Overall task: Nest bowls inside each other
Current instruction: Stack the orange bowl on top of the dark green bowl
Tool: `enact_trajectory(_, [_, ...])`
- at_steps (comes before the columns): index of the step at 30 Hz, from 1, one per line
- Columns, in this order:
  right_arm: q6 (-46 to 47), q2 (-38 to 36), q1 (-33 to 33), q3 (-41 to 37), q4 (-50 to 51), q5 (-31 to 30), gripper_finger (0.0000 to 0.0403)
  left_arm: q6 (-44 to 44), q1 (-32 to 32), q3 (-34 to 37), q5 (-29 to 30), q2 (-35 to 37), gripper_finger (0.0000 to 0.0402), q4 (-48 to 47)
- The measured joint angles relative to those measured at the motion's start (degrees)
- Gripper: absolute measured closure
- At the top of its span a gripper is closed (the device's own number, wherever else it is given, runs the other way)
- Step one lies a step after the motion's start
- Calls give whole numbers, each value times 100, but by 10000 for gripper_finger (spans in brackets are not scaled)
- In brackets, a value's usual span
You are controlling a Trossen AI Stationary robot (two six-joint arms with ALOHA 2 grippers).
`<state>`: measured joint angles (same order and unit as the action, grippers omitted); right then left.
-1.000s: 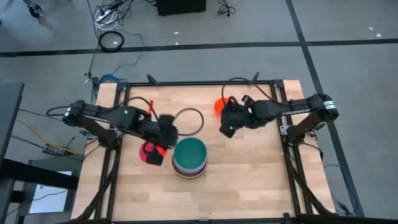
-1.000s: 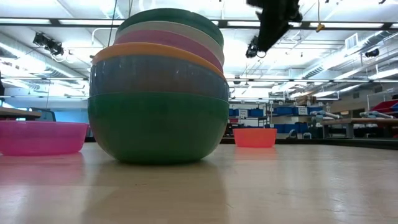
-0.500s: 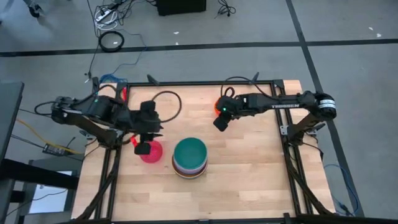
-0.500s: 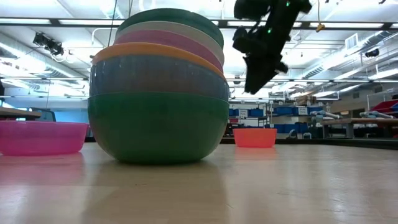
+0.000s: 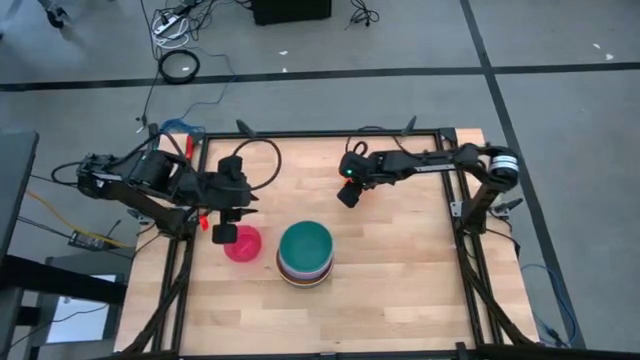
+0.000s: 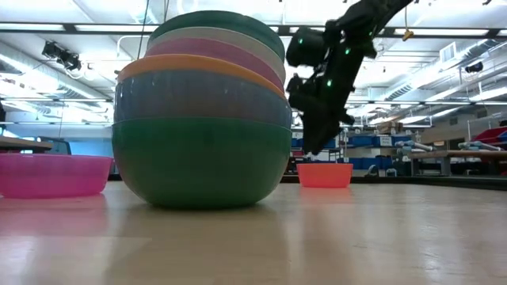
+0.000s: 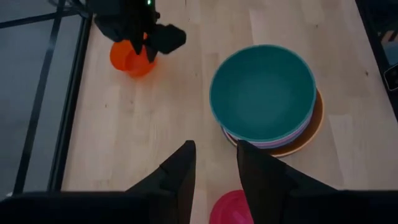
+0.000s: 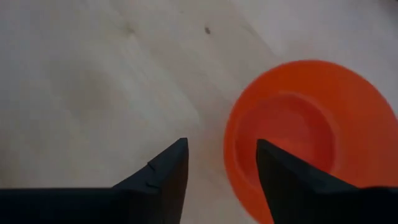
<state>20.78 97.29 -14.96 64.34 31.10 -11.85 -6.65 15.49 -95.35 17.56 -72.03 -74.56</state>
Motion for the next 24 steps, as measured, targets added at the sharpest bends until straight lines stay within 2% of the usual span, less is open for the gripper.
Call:
enact_trajectory(6, [-54, 447, -149, 2, -143, -102, 216, -100, 0, 0, 27, 0, 275, 8])
enact_trajectory(11, [-142, 806, -194, 2, -140, -108, 229, -134, 0, 0, 63, 0, 275, 6])
enact_trajectory(15, [-287, 899, -197, 2, -171, -106, 275, -138, 0, 0, 175, 0, 275, -50])
enact_trajectory(20, [-530, 703, -134, 2, -153, -52, 383, -324, 0, 1, 268, 0, 275, -412])
enact_trajectory(24, [-504, 421, 45, 4, -40, -44, 397, -789, 0, 85, 427, 10, 275, -1068])
